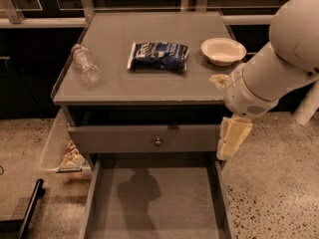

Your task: Place blue chip bag into middle drawer

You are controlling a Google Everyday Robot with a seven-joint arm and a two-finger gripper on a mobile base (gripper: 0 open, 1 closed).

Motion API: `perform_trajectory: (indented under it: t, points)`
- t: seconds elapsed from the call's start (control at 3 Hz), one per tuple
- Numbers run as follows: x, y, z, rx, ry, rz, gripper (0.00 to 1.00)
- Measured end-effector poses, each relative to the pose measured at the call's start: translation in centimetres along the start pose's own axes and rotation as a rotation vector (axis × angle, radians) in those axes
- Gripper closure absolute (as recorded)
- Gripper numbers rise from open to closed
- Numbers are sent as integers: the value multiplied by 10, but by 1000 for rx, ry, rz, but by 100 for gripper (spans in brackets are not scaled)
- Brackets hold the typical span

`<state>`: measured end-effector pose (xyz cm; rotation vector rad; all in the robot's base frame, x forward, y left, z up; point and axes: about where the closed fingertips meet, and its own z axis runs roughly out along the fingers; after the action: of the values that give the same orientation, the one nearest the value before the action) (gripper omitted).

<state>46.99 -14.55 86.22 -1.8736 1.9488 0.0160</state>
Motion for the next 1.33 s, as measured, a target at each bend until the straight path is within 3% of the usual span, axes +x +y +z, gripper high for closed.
perform_trajectory:
  t: [0.33, 0.67, 1.33]
  points:
    - [0, 0, 0, 0, 0, 0, 0]
    - [-5, -14, 7, 48, -65, 5, 0]
    - [-27, -72, 22, 183, -308, -7, 0]
